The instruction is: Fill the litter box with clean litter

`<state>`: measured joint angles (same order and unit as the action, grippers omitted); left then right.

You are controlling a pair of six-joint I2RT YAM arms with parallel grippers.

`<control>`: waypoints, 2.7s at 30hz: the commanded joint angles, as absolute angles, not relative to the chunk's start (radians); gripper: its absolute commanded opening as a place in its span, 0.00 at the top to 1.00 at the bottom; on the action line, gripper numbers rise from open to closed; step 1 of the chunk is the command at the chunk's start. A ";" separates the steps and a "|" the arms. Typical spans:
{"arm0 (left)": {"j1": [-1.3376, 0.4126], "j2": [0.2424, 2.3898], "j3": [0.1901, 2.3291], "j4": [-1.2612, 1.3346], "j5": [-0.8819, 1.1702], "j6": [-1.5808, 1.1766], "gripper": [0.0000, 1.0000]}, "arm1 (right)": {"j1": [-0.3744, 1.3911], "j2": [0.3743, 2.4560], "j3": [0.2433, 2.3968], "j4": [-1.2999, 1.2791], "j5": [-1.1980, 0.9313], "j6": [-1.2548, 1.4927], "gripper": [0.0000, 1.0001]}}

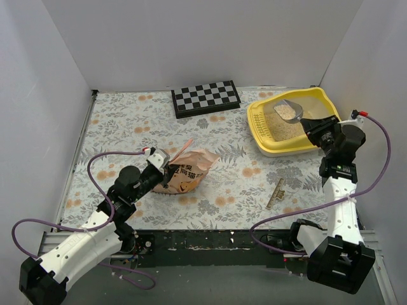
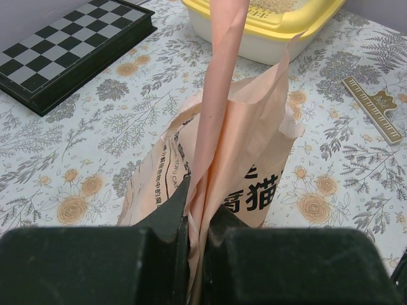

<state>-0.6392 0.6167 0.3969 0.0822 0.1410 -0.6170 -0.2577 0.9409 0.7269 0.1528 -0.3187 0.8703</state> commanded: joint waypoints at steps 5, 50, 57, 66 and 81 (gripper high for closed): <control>-0.649 0.612 0.419 0.149 0.141 -0.630 1.00 | -0.265 1.011 0.916 -0.145 -0.032 0.510 0.99; -0.650 0.632 0.459 0.083 0.094 -0.649 1.00 | 0.203 1.056 1.412 -0.580 -0.234 0.251 0.99; -0.647 0.572 0.442 0.100 0.023 -0.657 1.00 | 0.238 0.936 0.972 -0.154 -0.325 0.521 0.99; -0.649 0.542 0.423 0.115 0.025 -0.649 1.00 | 0.339 1.081 0.721 0.357 -0.241 0.718 0.99; -0.650 0.505 0.383 0.153 0.043 -0.618 1.00 | 0.337 1.646 0.664 1.052 -0.350 1.137 0.99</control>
